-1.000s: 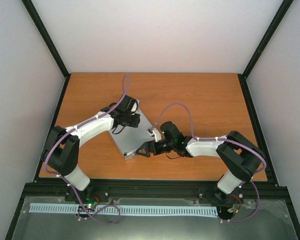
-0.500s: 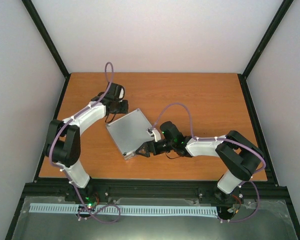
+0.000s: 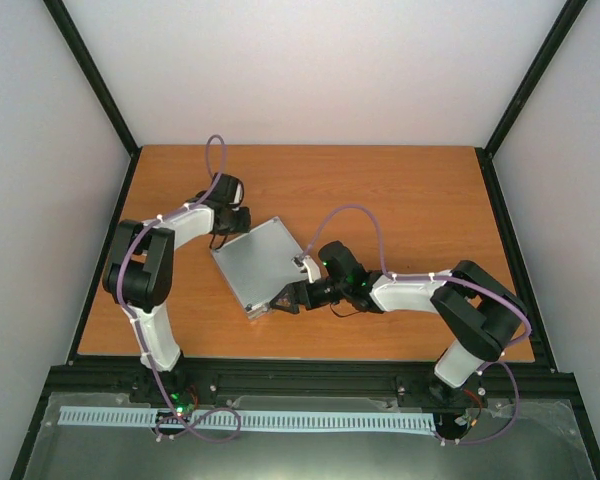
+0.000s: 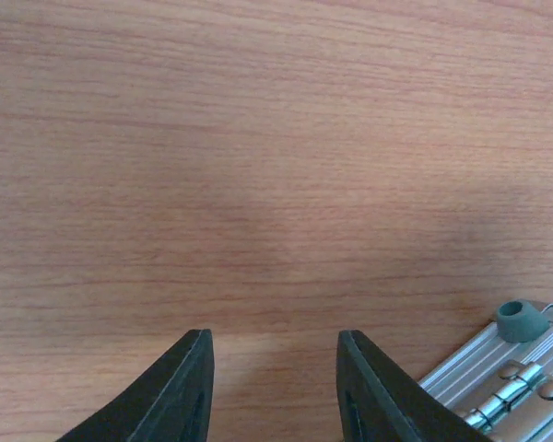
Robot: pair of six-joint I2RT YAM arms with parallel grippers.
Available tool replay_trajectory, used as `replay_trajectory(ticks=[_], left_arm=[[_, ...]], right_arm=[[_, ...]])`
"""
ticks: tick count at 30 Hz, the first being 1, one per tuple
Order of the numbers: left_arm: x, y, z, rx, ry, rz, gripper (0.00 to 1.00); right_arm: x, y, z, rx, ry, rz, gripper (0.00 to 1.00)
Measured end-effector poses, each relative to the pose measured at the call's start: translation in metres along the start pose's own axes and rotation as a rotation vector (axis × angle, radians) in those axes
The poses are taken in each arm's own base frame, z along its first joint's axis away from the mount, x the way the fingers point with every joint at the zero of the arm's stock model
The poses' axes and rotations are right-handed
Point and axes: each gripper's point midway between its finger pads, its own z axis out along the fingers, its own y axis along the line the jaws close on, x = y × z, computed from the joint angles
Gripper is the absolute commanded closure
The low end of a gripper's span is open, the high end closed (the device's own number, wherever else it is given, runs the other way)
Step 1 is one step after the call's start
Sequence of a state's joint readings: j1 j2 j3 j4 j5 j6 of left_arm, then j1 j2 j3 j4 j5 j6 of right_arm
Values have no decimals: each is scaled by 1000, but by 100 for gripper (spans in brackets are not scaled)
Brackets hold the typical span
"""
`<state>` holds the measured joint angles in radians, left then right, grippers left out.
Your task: Pack up texas hold em set
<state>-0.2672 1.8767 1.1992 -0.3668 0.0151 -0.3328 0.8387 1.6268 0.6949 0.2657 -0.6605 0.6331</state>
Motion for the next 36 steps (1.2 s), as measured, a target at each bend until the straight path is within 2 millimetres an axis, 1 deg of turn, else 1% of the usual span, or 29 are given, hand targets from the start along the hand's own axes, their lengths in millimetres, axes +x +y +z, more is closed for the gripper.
replay_trajectory(ticks=[6, 10, 14, 25, 36], left_arm=[[0, -7, 3, 55, -22, -6, 67], [4, -10, 5, 111, -48, -18, 69], [3, -14, 6, 155, -91, -28, 70], [6, -31, 11, 275, -179, -45, 71], [5, -35, 10, 297, -206, -42, 72]], right_arm=[[1, 0, 1, -4, 8, 4, 2], [2, -1, 2, -3, 17, 11, 2], [2, -1, 3, 1, 26, 23, 2], [12, 0, 7, -4, 61, 51, 2], [12, 0, 7, -3, 63, 81, 2]])
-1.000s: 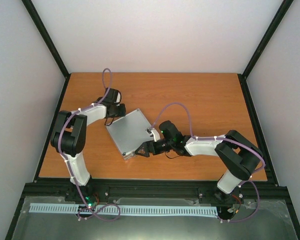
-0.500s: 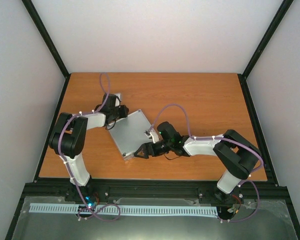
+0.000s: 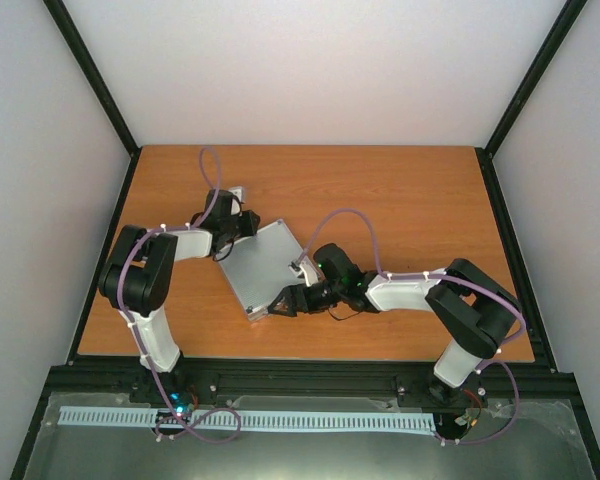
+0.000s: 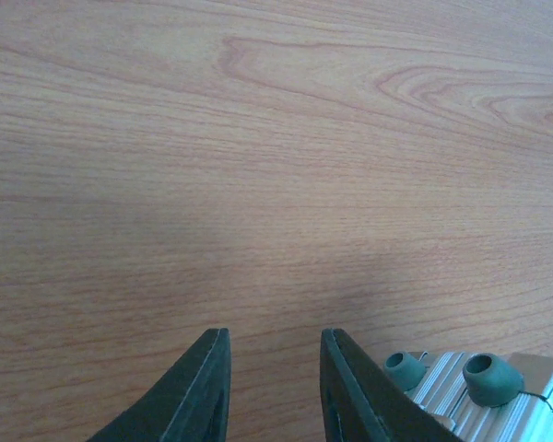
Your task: Pack up texas hold em set
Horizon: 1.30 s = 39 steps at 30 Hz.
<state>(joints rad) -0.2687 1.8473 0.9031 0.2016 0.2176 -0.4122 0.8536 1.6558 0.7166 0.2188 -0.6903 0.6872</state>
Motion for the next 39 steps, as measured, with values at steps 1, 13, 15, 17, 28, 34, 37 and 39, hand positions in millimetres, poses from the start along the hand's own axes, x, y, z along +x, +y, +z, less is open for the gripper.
replay_trajectory(ticks=[1, 13, 15, 17, 28, 34, 37, 39], left_arm=[[0, 0, 0, 0, -1, 0, 72], [0, -6, 2, -11, -20, 20, 75], [-1, -6, 2, -13, -26, 22, 75], [-1, -6, 2, -15, -31, 24, 75], [-2, -6, 0, -4, -75, 31, 75], [-2, -7, 0, 0, -81, 33, 75], [-2, -7, 0, 2, -84, 34, 75], [-2, -7, 0, 2, -84, 34, 75]], right_arm=[[0, 0, 0, 0, 1, 3, 2], [-4, 11, 1, -10, 26, 27, 1], [-5, 12, 1, -8, 33, 32, 1], [-4, 11, 3, -4, 45, 41, 1], [1, -14, 12, 102, 53, 100, 0], [1, -19, 12, 126, 49, 110, 0], [0, -19, 13, 132, 56, 119, 1], [0, -19, 13, 129, 63, 126, 3]])
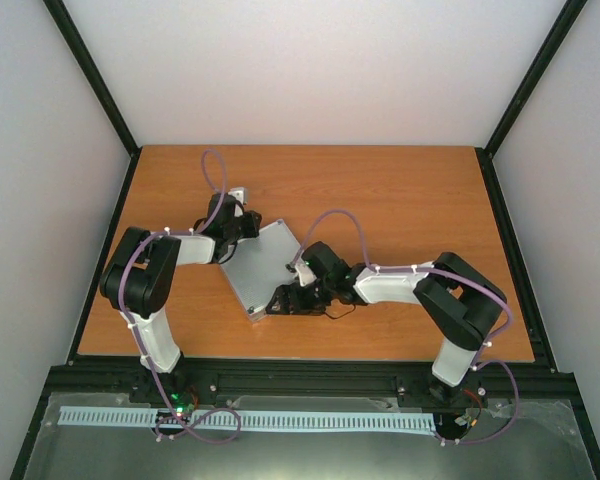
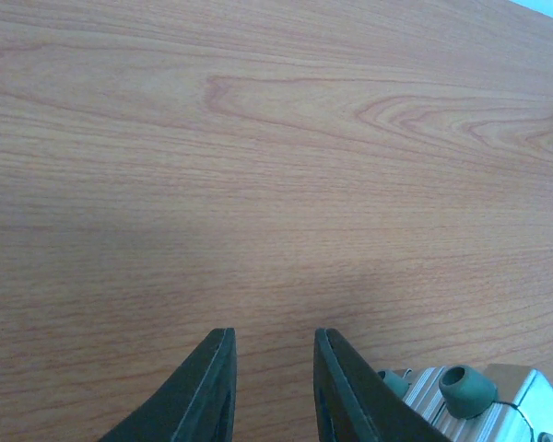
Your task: Pack up texas hold em set
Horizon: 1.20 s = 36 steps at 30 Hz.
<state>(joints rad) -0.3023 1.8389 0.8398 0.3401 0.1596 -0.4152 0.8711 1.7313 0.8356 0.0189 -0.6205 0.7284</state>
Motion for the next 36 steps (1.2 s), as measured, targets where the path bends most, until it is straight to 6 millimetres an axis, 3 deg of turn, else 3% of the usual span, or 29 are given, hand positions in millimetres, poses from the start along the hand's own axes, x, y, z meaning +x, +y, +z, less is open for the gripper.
replay_trajectory(ticks=[6, 10, 15, 36], left_arm=[[0, 0, 0, 0, 0, 0, 75], [0, 0, 0, -1, -1, 0, 75], [0, 0, 0, -4, -3, 1, 75], [0, 0, 0, -13, -6, 5, 75]], right_arm=[[0, 2, 0, -7, 9, 15, 10], [-2, 7, -3, -16, -1, 3, 26], [-5, 19, -11, -36, -17, -40, 33], [-6, 17, -14, -33, -18, -54, 31]])
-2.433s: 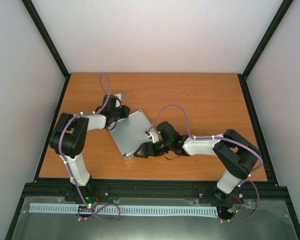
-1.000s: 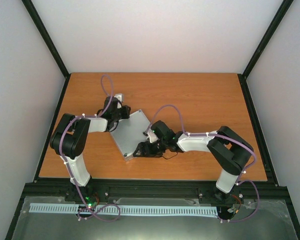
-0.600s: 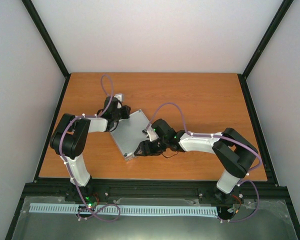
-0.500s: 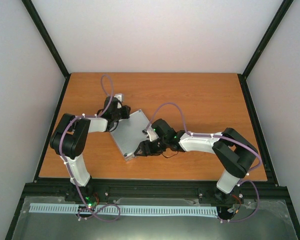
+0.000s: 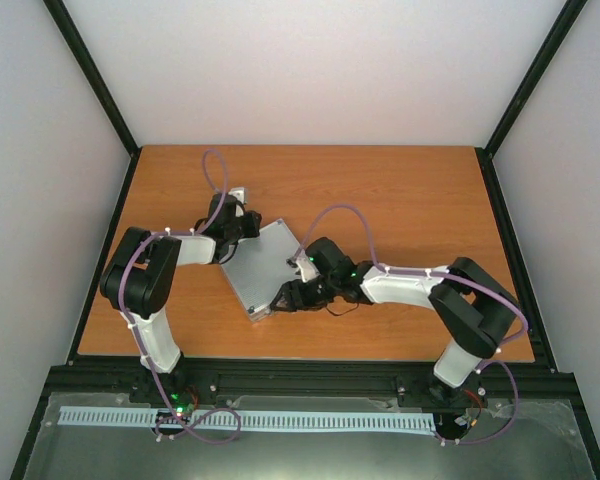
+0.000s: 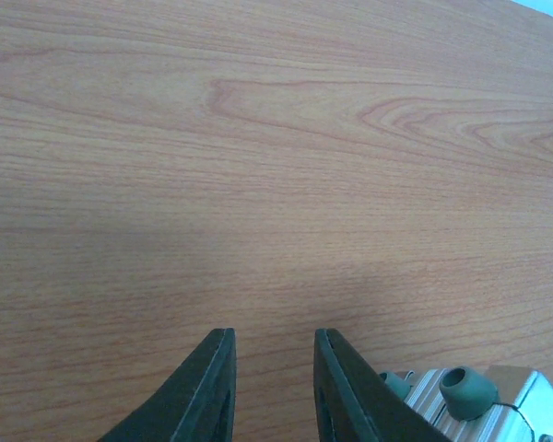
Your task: Pack up texas hold em set
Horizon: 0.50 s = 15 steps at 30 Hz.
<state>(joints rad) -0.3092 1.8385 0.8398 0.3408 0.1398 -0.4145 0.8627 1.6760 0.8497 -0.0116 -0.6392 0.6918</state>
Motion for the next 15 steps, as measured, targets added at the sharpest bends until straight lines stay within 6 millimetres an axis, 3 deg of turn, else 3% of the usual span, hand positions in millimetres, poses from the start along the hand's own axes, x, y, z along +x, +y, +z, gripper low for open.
replay_trajectory(ticks=[5, 9, 12, 15], left_arm=[[2, -4, 0, 6, 13, 5, 70], [22, -27, -4, 67, 93, 25, 62], [38, -43, -8, 110, 154, 42, 51], [54, -44, -15, 111, 220, 39, 40]], right_arm=[[-7, 1, -29, 52, -109, -73, 22], [-40, 8, -65, 126, -295, -176, 0], [-46, 2, -83, 199, -374, -203, 0], [-36, -15, -94, 275, -400, -188, 0]])
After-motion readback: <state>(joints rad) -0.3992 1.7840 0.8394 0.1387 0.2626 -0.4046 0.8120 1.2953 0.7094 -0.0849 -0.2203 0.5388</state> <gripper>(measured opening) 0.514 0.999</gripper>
